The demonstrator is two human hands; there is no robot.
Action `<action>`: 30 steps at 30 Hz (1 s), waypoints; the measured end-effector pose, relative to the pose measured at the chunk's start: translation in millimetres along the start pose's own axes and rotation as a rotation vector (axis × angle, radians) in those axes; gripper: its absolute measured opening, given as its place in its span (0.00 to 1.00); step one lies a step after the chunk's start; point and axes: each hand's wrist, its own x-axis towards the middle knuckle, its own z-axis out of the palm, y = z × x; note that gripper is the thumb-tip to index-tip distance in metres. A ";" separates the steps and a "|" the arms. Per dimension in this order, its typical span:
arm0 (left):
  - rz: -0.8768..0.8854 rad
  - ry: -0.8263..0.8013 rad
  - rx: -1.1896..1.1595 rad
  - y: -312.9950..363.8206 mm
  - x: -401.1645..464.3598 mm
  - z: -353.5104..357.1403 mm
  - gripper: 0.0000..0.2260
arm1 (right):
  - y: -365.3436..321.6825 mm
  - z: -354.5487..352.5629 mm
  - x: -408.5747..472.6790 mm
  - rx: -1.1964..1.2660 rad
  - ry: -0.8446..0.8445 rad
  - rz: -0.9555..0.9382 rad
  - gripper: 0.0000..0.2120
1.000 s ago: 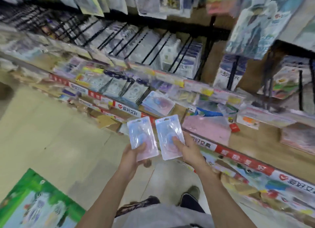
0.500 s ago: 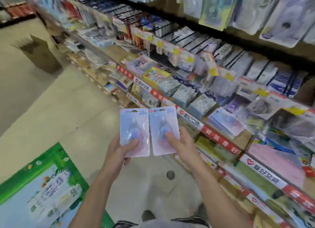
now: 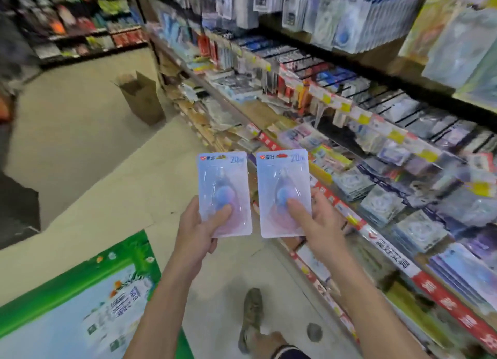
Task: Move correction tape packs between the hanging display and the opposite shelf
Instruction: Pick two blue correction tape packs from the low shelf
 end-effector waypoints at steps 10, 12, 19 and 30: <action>0.110 -0.019 0.122 73.4 159.2 -56.2 0.18 | -36.5 115.1 155.6 0.110 -0.060 -0.127 0.14; 0.130 -0.025 0.149 87.2 191.9 -66.6 0.18 | -43.1 131.0 184.0 0.136 -0.065 -0.139 0.16; 0.192 -0.057 0.128 115.6 291.1 -93.4 0.18 | -61.8 170.5 267.5 0.137 -0.045 -0.202 0.12; 0.252 -0.351 0.045 129.7 455.2 -84.9 0.23 | -76.7 200.3 359.1 0.115 0.253 -0.209 0.15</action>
